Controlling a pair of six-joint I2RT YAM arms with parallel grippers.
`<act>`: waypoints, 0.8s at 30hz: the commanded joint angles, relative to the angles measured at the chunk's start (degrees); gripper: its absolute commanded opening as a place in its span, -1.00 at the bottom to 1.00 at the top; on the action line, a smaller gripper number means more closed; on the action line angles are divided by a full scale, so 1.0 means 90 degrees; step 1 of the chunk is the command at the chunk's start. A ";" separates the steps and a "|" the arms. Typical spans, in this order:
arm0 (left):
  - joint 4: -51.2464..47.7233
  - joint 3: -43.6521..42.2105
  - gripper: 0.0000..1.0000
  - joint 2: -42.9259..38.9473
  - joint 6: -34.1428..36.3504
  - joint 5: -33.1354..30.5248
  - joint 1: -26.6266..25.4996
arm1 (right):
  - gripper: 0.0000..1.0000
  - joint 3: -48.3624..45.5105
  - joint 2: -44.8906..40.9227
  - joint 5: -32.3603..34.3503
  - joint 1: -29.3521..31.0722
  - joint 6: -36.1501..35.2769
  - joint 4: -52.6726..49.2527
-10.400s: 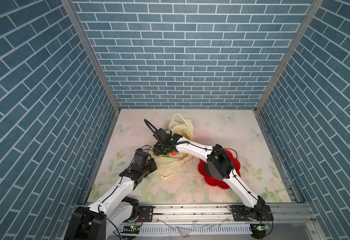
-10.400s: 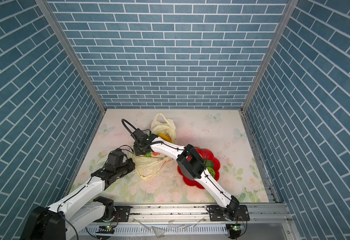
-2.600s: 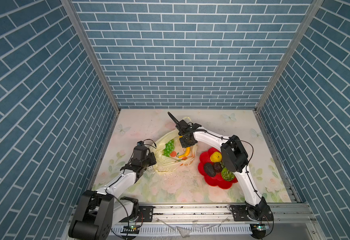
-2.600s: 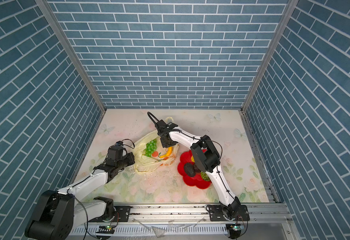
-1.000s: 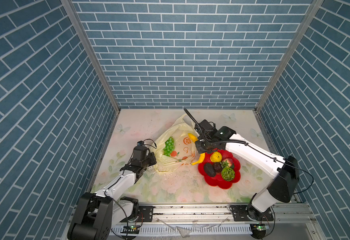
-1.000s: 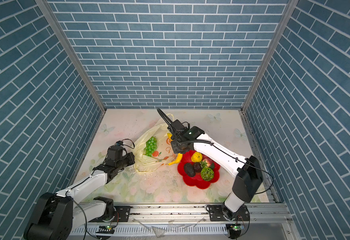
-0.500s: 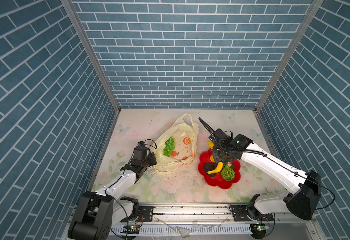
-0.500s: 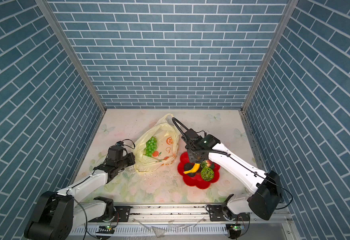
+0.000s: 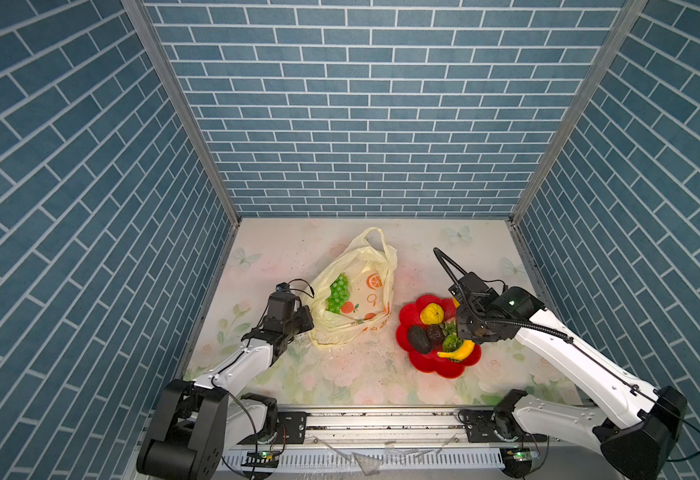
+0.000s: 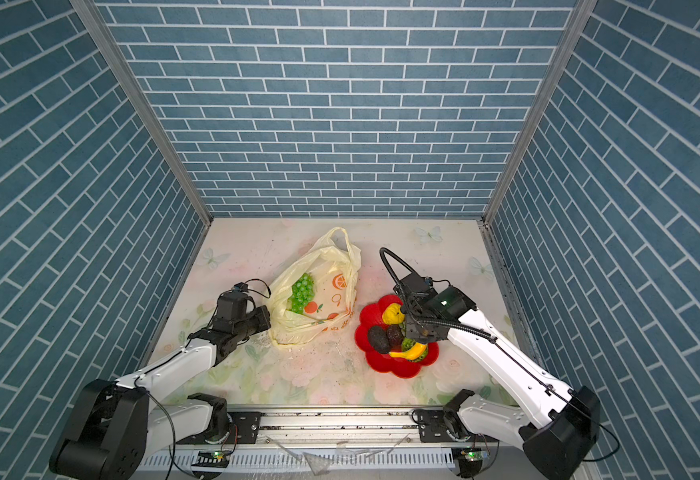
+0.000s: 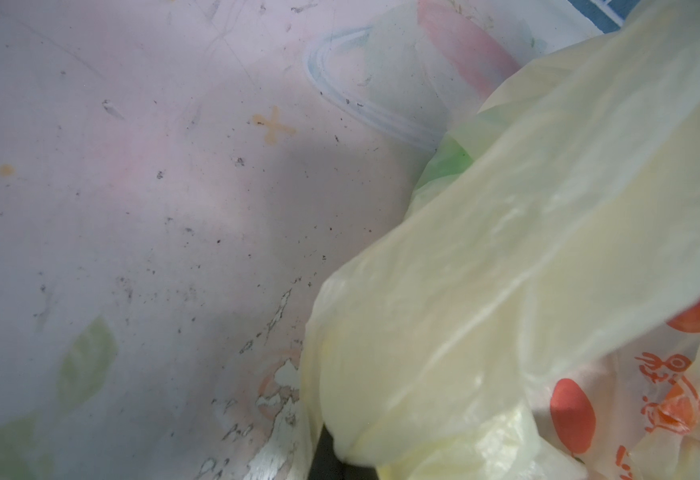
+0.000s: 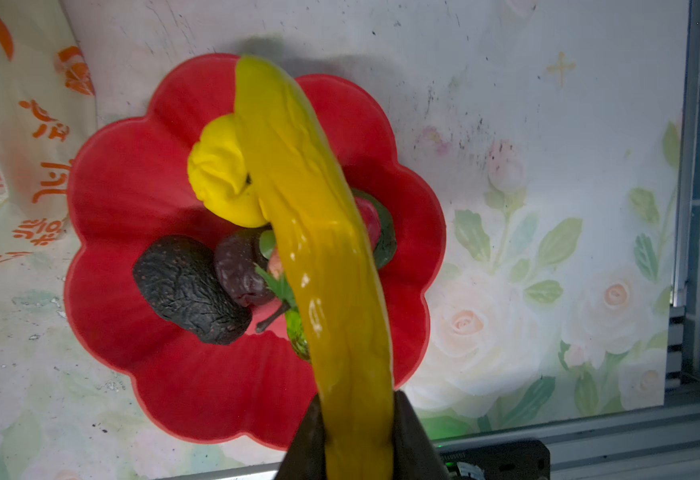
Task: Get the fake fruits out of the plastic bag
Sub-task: 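Lower the banana onto the plate edge and open the right gripper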
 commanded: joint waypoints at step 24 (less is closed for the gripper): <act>0.0030 0.0067 -1.00 0.0148 0.0074 0.0069 -0.0069 | -0.49 -0.2364 -0.1212 0.0454 0.1012 0.5447 0.1437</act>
